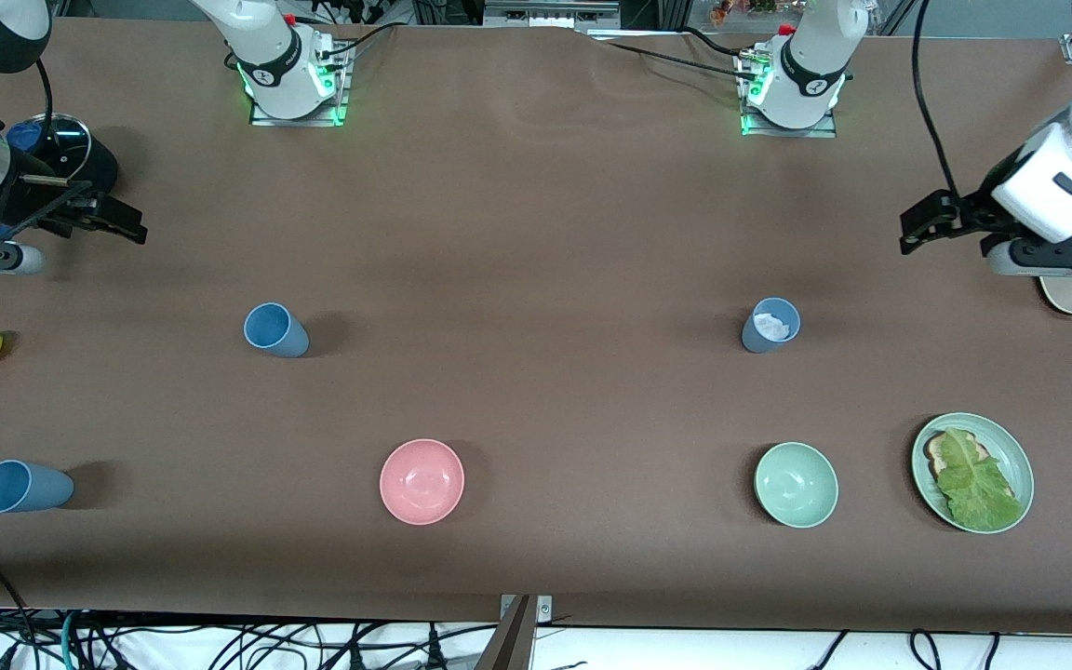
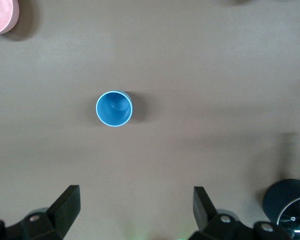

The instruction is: Stack blue cups with both arms

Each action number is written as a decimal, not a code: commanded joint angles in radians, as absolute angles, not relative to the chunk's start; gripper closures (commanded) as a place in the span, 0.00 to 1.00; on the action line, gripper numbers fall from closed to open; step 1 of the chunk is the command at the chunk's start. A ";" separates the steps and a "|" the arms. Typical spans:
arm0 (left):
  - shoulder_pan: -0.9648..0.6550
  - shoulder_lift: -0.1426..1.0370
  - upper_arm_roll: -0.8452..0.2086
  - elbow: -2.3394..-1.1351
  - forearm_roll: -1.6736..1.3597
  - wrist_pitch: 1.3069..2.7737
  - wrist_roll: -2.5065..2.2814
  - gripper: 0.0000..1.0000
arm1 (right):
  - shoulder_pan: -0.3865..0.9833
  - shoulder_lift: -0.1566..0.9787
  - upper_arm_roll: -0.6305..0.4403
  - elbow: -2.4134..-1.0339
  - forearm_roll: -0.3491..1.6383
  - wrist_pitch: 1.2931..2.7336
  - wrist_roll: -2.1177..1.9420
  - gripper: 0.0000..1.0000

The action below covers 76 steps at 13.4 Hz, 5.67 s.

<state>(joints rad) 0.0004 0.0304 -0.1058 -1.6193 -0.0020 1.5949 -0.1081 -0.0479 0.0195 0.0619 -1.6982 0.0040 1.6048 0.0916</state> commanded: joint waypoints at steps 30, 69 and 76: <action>-0.115 0.166 -0.028 -1.776 -0.023 1.785 -0.048 0.00 | -0.060 0.018 0.074 -1.700 -0.009 1.591 0.084 0.00; -0.388 0.592 -0.268 -1.695 -0.087 2.244 -0.842 0.46 | -0.017 0.477 0.083 -1.835 -0.012 1.991 0.078 1.00; -0.335 0.419 -0.259 -1.687 -0.069 2.004 -0.856 0.00 | 0.102 0.476 0.100 -1.714 -0.002 1.967 0.098 1.00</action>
<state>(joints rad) -0.3644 0.5145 -0.2689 -1.6716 -0.0653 2.1018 -0.8571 0.0298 0.4791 0.1007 -1.7755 -0.0042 1.9904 0.0740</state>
